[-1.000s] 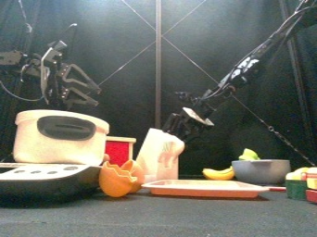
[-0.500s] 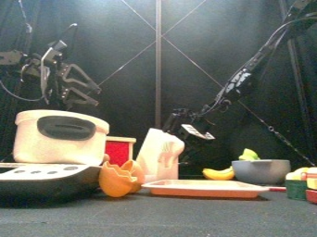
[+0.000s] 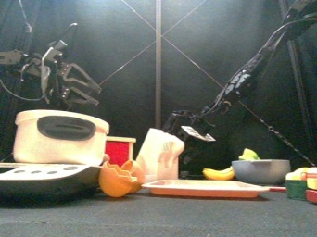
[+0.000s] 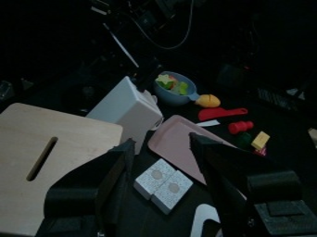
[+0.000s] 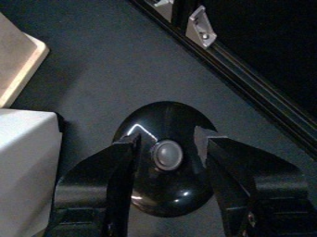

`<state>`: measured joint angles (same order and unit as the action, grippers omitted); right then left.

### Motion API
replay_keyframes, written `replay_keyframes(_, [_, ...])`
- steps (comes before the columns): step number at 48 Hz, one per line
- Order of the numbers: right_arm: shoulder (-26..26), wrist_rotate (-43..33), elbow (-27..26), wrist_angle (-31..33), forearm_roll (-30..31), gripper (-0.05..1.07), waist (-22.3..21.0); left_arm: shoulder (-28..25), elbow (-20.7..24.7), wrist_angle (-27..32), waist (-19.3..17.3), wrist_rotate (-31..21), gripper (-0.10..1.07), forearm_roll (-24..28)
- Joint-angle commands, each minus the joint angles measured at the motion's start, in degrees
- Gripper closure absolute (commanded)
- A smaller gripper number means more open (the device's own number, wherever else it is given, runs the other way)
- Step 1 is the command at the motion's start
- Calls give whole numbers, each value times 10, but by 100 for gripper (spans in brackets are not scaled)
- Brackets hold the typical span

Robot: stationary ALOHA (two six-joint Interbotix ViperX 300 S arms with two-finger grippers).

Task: Place pot lid to top middle of table

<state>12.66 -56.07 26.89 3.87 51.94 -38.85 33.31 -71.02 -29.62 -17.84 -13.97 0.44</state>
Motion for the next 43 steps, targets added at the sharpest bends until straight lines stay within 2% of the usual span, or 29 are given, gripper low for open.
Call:
replay_keyframes(1, [-14, -2, -5, 2, -1, 18, 2, -1, 14, -4, -2, 1, 11, 0])
replay_keyframes(12, [-25, -1, -5, 50, -3, 18, 12, -1, 9, -3, -2, 1, 11, 1])
replay_keyframes(27, [-69, -3, -1, 132, -7, 18, 47, -1, 8, -3, 7, 1, 11, 1])
replay_keyframes(34, [-112, -3, 11, 154, -30, 18, 53, -1, 6, -3, 13, 0, 11, 0])
replay_keyframes(43, [-192, -6, 54, 162, -65, 18, 77, -1, 5, -2, 16, 0, 11, 0])
